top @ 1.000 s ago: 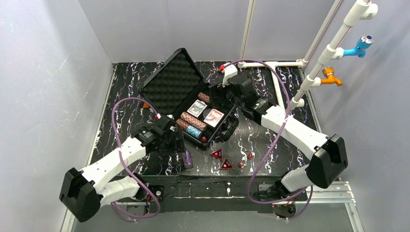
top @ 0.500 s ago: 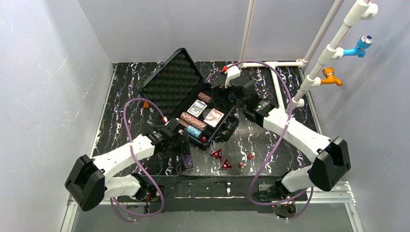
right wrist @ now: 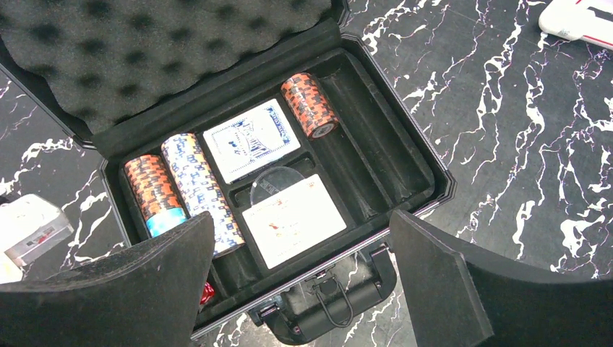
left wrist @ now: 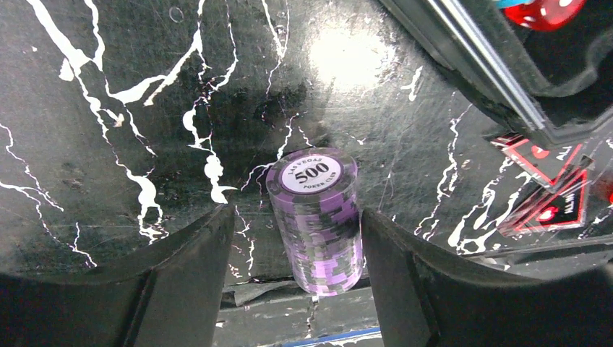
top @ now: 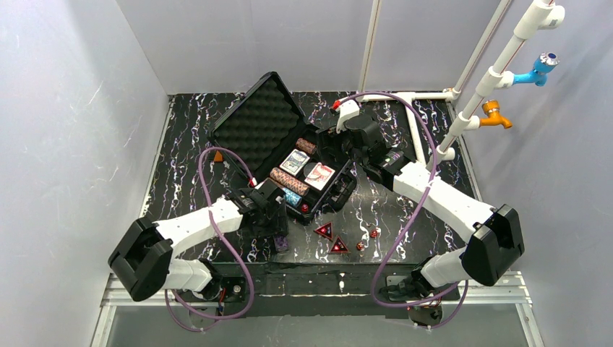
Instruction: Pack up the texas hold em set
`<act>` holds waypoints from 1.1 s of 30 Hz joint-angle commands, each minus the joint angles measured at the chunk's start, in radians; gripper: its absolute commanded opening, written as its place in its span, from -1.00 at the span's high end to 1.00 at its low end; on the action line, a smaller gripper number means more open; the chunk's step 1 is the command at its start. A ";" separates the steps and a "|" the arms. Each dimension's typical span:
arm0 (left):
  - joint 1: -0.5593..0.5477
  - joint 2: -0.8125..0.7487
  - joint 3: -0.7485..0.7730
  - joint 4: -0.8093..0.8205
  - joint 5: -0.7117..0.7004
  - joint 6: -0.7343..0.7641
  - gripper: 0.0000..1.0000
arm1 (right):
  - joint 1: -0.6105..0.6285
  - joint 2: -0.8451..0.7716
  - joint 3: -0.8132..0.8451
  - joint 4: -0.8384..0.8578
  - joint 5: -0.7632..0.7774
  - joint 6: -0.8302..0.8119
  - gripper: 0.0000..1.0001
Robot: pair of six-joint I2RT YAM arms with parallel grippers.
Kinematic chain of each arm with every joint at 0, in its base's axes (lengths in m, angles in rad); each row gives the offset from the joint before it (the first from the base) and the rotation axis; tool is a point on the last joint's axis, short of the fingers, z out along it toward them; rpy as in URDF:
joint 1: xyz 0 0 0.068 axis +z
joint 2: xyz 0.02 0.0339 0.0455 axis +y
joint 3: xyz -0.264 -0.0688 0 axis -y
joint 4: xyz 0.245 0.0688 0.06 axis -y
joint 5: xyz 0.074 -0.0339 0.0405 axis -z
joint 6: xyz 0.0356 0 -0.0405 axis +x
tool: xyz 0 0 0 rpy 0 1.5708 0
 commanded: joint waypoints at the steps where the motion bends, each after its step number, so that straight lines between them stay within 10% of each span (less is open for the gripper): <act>1: -0.013 0.025 0.015 -0.011 -0.036 -0.016 -0.25 | 0.001 -0.021 0.000 0.039 0.018 0.006 -0.96; 33: -0.039 0.124 0.024 -0.038 -0.087 -0.057 -0.30 | 0.002 -0.024 -0.010 0.035 0.030 -0.007 -0.97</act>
